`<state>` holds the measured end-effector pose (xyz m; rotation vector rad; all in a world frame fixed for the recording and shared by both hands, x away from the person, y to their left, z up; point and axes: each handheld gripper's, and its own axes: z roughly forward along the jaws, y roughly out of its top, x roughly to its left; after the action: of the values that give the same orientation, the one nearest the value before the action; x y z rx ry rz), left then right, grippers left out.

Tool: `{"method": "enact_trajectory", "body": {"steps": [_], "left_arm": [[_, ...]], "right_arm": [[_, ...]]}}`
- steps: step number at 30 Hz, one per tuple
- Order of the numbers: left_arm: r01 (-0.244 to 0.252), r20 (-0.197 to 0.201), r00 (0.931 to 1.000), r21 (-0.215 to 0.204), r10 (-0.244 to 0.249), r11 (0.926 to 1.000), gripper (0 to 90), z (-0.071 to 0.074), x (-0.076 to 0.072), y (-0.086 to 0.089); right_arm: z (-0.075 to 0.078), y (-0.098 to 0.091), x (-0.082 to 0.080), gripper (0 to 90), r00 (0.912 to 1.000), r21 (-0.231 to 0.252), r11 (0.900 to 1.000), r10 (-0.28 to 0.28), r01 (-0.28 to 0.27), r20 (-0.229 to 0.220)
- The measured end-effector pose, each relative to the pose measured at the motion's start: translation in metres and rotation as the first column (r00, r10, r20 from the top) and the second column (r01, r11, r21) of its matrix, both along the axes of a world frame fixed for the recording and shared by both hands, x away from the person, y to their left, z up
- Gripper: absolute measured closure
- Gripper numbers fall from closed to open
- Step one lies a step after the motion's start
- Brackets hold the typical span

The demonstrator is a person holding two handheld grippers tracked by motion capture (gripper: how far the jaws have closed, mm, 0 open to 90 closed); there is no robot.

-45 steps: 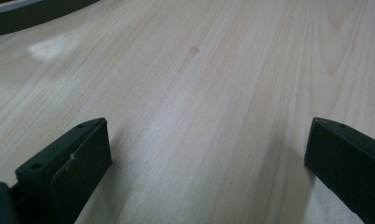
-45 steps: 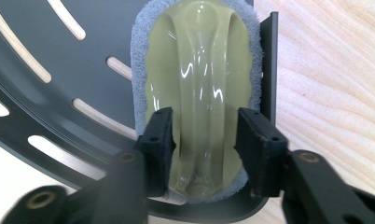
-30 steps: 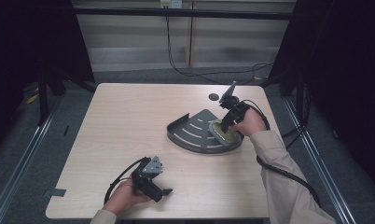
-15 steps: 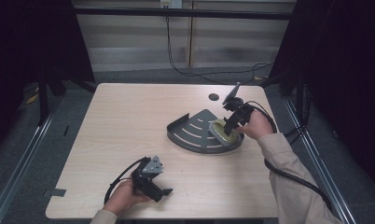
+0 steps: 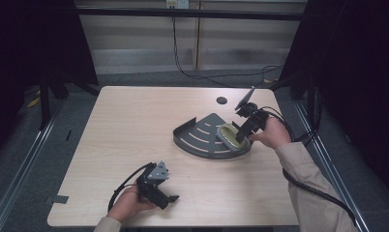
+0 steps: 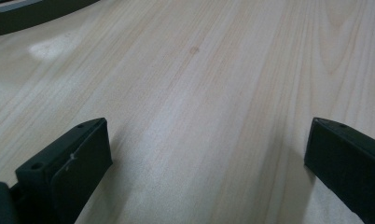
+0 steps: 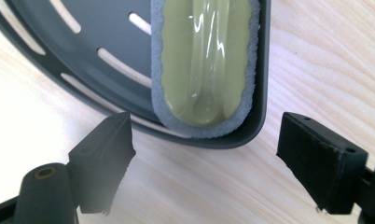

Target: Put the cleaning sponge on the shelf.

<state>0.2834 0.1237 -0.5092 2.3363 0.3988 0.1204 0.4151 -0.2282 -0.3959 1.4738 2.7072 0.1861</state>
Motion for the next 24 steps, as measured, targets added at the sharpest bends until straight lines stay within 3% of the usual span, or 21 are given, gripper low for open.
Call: {"method": "enact_trajectory", "body": {"steps": [15,24], "left_arm": [[0.003,0.001,1.0000,0.003,-0.003,1.0000,0.0,0.000,0.000,0.000],[-0.003,-0.002,1.0000,0.001,0.003,1.0000,0.0,0.000,0.000,0.000]], "right_arm": [[-0.001,0.001,-0.020,18.6,0.9991,-0.016,0.9991,0.040,-0.040,-0.017],[0.000,0.001,-0.036,18.5,0.9970,-0.026,0.9967,0.077,-0.077,0.003]]}}
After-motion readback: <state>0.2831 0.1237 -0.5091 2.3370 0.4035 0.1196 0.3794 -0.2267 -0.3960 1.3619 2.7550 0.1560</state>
